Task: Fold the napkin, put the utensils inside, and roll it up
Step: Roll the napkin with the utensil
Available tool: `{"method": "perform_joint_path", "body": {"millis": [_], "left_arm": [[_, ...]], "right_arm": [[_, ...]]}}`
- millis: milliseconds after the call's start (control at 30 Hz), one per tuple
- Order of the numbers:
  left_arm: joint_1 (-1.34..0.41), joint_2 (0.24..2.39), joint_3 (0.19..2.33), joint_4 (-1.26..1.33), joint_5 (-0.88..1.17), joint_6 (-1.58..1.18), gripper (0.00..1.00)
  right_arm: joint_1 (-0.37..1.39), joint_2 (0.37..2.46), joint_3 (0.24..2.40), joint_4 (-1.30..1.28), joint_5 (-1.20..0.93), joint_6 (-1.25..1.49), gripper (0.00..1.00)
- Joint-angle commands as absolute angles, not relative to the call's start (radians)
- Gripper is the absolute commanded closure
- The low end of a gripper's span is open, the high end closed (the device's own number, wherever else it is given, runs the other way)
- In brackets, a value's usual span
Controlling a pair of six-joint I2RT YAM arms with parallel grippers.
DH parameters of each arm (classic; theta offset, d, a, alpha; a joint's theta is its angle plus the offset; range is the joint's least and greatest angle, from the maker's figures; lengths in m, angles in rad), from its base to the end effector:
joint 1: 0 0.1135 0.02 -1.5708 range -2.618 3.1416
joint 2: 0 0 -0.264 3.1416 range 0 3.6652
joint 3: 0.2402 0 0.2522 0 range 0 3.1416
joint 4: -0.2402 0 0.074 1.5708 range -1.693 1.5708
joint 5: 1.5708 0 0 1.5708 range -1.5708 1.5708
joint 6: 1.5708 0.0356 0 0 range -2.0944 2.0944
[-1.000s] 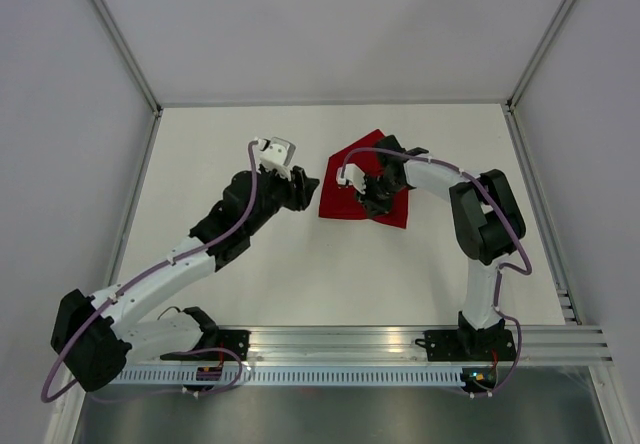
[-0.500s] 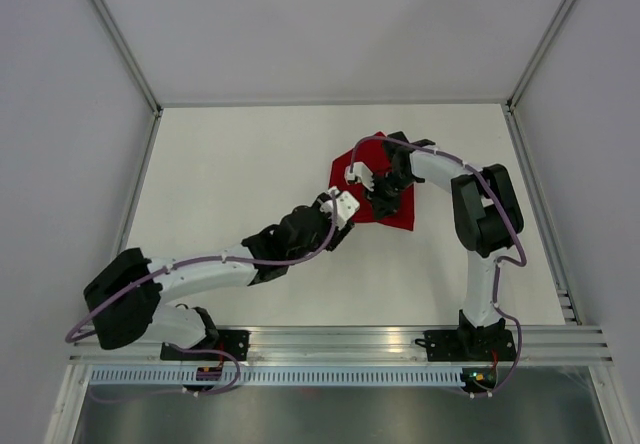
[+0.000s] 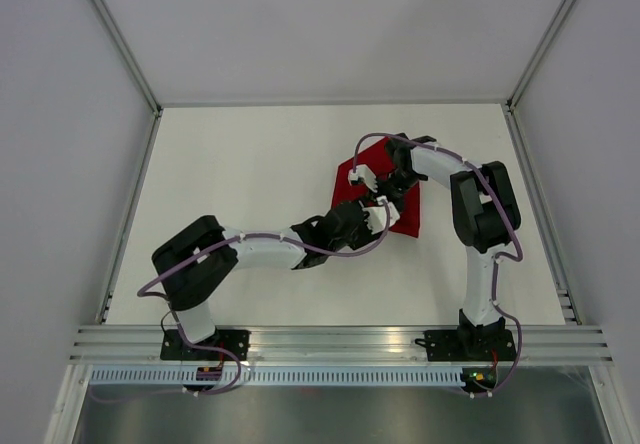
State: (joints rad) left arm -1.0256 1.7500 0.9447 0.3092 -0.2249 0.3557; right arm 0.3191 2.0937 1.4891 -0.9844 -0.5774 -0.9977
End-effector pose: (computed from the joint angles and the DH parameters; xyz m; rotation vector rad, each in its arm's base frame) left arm 0.2016 -0.3171 0.1865 1.2018 1.6711 -0.1832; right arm 0.3600 0.1394 0.1485 -1.7414 2.2638 0.8085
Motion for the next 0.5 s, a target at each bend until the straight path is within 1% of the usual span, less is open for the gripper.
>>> {"method": "perform_joint_path", "body": {"millis": [0,233,467], "left_arm": [[-1.031,1.815,1.017,0.333,-0.18,0.448,0.35],[-1.031,1.92,1.075,0.327,-0.129,0.479,0.35],[-1.031,1.999,1.126,0.325,-0.123,0.503,0.35]], "right_arm": [[0.311,2.198,1.445,-1.055,-0.476,-1.039,0.91],[0.305,2.221,1.479,-1.081,-0.468,-1.032,0.91],[0.305,2.233,1.497,-1.094,-0.462,-1.026,0.91]]}}
